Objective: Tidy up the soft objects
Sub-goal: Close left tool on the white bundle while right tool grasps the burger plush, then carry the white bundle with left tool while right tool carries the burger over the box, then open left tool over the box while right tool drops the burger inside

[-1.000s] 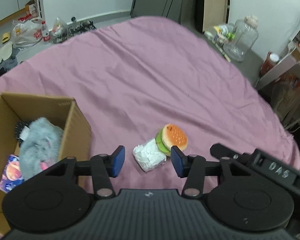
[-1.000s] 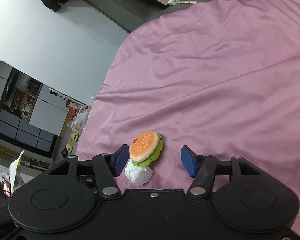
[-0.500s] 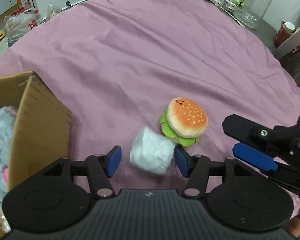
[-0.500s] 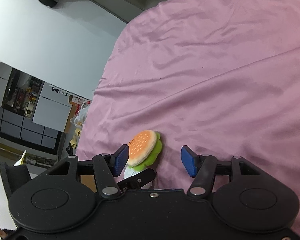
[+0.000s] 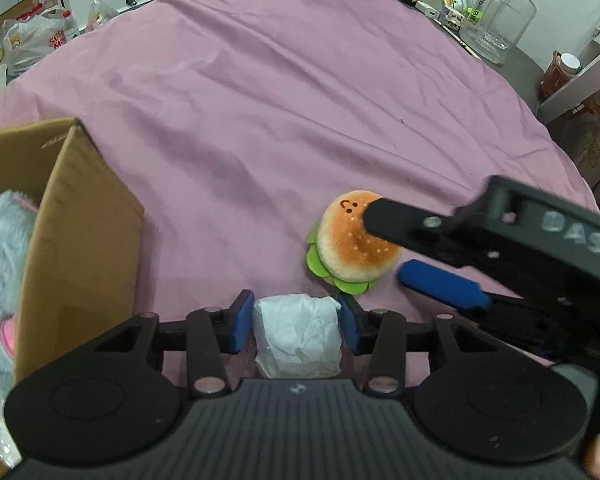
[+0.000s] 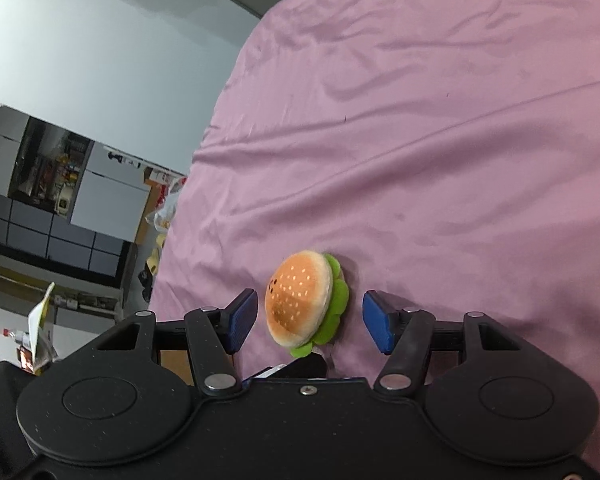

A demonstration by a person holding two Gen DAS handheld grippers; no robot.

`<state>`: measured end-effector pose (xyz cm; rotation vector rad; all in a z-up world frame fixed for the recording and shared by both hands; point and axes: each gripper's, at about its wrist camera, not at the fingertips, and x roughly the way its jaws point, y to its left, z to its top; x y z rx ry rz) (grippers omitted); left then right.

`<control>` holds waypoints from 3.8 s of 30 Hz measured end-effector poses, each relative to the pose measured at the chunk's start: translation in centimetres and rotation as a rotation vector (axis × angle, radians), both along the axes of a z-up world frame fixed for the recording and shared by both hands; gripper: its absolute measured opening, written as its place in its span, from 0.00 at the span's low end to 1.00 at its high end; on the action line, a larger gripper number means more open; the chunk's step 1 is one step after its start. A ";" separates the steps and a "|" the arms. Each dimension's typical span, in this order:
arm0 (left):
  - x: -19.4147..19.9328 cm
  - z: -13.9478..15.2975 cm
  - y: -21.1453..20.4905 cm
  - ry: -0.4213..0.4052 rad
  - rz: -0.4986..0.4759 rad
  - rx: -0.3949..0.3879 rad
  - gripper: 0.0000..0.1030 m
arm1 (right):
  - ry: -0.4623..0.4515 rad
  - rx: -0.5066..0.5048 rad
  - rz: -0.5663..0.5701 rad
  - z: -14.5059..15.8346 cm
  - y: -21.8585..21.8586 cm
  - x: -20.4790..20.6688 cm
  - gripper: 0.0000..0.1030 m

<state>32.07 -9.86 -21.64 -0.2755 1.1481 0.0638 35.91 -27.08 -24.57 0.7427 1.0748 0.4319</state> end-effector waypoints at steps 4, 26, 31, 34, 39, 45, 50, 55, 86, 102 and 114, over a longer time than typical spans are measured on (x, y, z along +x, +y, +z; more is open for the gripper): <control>-0.4 0.6 0.2 -0.006 0.012 -0.016 0.42 | -0.003 0.009 -0.006 -0.7 0.2 0.0 0.55; -6.3 8.6 2.7 -0.117 0.033 -0.053 0.43 | -0.073 -0.142 -0.085 4.6 -0.9 -7.4 0.18; -8.2 10.0 3.8 -0.147 0.037 -0.062 0.43 | -0.129 -0.145 -0.102 7.2 -0.8 -9.3 0.18; -9.3 10.5 4.7 -0.161 0.050 -0.068 0.43 | -0.150 -0.139 -0.111 8.5 -0.7 -10.5 0.18; -11.2 11.3 6.3 -0.179 0.071 -0.089 0.43 | -0.178 -0.135 -0.120 10.4 -0.3 -12.3 0.18; -12.6 12.0 8.1 -0.203 0.100 -0.108 0.43 | -0.214 -0.134 -0.109 12.6 1.3 -14.1 0.18; -13.5 12.4 9.7 -0.218 0.120 -0.115 0.43 | -0.228 -0.147 -0.100 13.3 2.7 -14.7 0.18; -14.2 12.5 11.4 -0.225 0.138 -0.125 0.43 | -0.234 -0.153 -0.091 13.8 4.2 -15.2 0.19; -13.2 5.8 19.9 -0.097 0.248 -0.221 0.43 | -0.222 -0.231 0.064 14.1 15.9 -15.2 0.19; -13.9 6.6 22.8 -0.109 0.236 -0.267 0.52 | -0.176 -0.236 0.068 12.9 19.1 -14.8 0.19; -15.4 10.1 23.1 -0.163 0.244 -0.204 0.63 | -0.207 -0.193 0.020 15.5 17.5 -16.0 0.46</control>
